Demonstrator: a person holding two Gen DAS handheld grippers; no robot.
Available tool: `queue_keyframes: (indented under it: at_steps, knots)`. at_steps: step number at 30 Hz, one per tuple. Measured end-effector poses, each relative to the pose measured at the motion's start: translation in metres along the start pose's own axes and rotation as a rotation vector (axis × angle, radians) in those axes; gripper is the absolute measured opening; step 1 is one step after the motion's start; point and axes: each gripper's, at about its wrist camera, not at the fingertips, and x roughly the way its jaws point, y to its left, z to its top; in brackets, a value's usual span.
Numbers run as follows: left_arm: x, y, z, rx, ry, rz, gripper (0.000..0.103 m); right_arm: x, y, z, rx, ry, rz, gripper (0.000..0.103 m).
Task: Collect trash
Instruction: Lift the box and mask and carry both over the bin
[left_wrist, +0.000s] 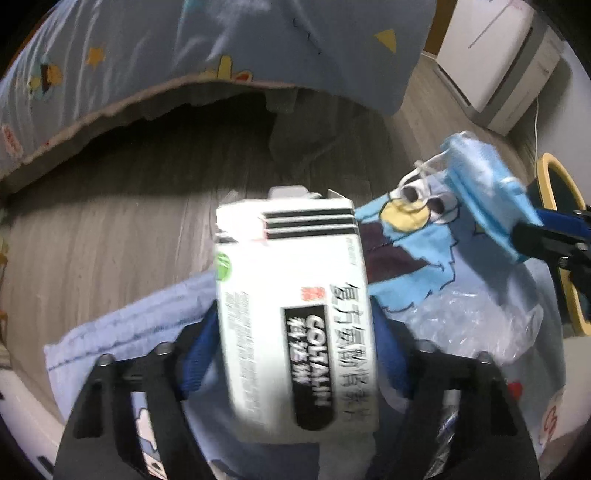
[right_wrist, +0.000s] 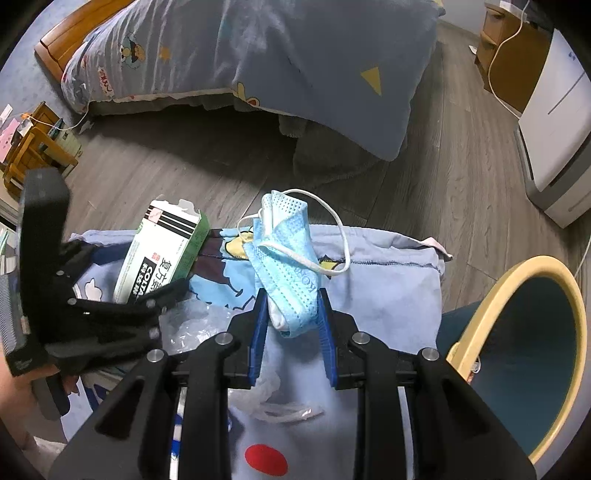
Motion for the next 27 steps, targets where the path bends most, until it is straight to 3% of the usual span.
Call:
queue_keyframes:
  at_steps: [4,13,27]
  knots:
    - [-0.013,0.002,-0.005,0.002,-0.039,0.017,0.072,-0.014,0.0,-0.006,-0.002,-0.021,-0.008,0.025]
    - [-0.079,-0.009,-0.013,0.018,-0.211,0.052,0.072,-0.053,-0.002,-0.017,0.016,-0.095,-0.013,0.025]
    - [-0.124,-0.067,-0.027,0.09,-0.302,0.002,0.072,-0.098,-0.018,-0.044,0.045,-0.134,-0.01,0.025]
